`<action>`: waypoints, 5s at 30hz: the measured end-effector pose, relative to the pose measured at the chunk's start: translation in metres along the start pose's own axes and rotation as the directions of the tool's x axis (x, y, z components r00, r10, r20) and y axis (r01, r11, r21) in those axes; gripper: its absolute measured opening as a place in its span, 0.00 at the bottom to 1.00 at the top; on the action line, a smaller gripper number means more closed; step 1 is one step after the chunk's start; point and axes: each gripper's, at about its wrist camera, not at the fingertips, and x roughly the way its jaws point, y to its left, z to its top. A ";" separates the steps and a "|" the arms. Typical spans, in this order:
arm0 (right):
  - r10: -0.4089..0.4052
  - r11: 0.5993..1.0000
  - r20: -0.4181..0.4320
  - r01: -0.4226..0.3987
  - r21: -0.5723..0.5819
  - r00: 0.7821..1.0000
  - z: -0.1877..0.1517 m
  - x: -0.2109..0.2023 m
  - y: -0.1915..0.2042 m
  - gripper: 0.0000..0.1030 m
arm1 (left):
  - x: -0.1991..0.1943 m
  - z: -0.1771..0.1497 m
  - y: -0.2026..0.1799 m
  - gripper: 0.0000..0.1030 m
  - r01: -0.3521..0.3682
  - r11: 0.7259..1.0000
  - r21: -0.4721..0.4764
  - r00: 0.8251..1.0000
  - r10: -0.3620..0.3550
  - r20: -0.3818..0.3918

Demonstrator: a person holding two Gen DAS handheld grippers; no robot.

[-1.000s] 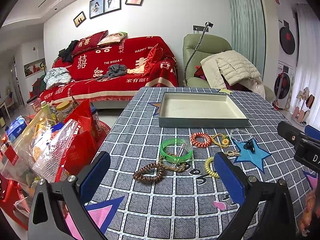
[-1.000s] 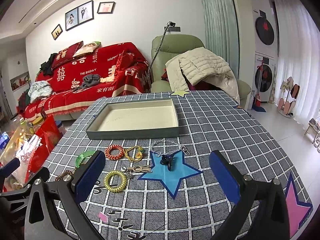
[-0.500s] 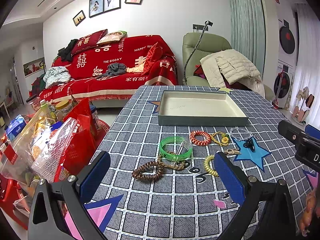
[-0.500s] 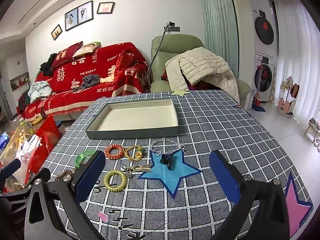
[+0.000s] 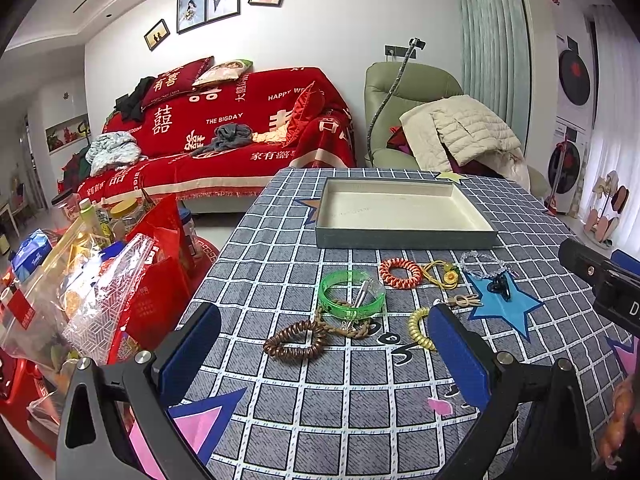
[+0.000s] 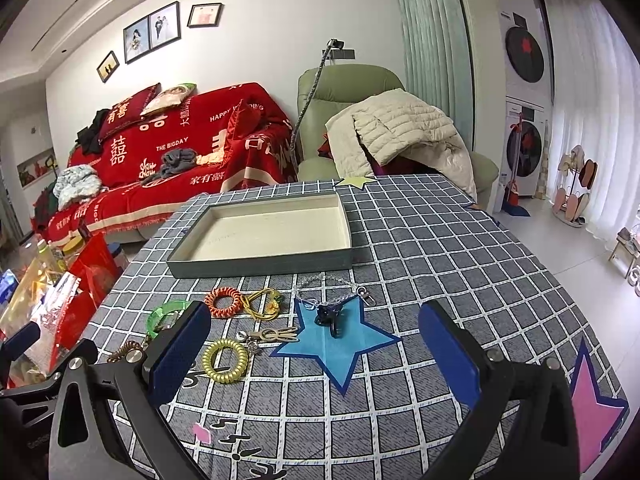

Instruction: Organize jewelry

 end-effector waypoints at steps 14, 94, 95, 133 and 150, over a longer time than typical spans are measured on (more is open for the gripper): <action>0.000 1.000 -0.002 0.000 0.001 1.000 -0.001 0.002 -0.001 1.00 | 0.001 0.000 0.001 1.00 0.002 1.000 -0.001 1.000 -0.002 -0.003; 0.175 0.984 -0.358 -0.148 0.103 0.917 0.031 0.139 -0.027 0.25 | 0.166 0.070 0.008 0.29 0.339 0.941 -0.005 0.883 -0.320 -0.342; 0.185 0.982 -0.354 -0.155 0.110 0.917 0.037 0.140 -0.027 0.25 | 0.165 0.074 0.007 0.29 0.345 0.939 -0.005 0.884 -0.327 -0.336; 0.098 0.991 -0.453 -0.126 -0.032 0.886 0.081 0.328 0.029 0.29 | 0.338 0.120 -0.062 0.29 0.091 0.985 0.147 0.915 -0.025 -0.404; 0.276 0.958 -0.320 -0.233 0.167 0.906 0.112 0.260 0.004 0.77 | 0.306 0.135 -0.052 0.29 0.139 0.989 0.050 0.921 -0.111 -0.375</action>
